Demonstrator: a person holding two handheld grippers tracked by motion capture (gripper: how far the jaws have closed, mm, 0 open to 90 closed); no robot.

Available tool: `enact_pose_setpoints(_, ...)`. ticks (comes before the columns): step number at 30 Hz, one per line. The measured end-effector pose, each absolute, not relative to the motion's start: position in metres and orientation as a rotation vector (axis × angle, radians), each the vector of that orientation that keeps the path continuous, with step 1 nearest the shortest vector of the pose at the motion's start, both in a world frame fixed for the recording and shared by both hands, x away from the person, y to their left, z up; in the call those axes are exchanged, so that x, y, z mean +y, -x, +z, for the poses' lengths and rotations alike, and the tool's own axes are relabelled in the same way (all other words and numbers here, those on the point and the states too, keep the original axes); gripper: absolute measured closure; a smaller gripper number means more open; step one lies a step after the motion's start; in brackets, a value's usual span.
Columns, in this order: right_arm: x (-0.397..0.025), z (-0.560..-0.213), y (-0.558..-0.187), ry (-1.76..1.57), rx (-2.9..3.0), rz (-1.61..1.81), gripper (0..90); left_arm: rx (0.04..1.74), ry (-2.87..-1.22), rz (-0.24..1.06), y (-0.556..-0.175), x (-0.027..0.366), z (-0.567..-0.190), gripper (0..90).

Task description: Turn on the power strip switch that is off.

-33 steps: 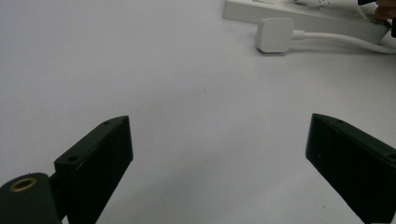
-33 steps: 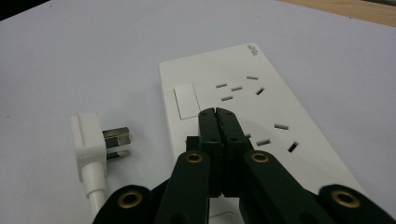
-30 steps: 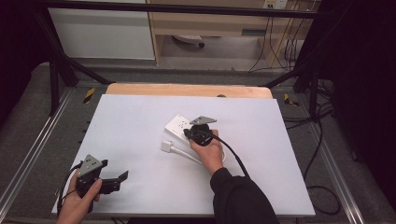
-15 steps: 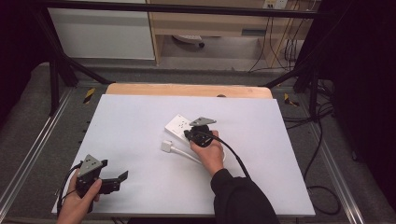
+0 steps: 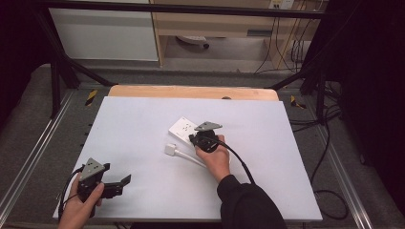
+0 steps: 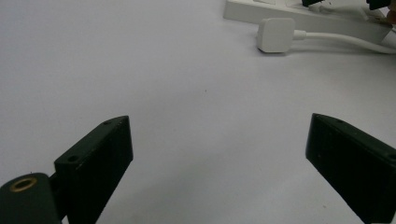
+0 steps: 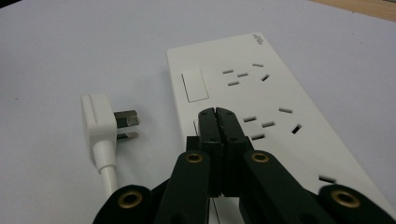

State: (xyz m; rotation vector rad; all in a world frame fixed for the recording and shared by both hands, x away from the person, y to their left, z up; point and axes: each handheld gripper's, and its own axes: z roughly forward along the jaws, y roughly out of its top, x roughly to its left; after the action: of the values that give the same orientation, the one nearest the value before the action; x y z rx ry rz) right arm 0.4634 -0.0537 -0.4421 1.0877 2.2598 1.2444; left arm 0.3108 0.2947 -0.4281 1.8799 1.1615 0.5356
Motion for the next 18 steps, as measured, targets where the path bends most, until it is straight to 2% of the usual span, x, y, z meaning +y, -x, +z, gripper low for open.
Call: enact_pose_setpoints(18, -0.0547, -0.4437, -0.4619, -1.088, 2.25, 1.262, 90.0, 1.161, -1.883, 0.535, -0.3107, 0.2945, -0.4281, 7.4)
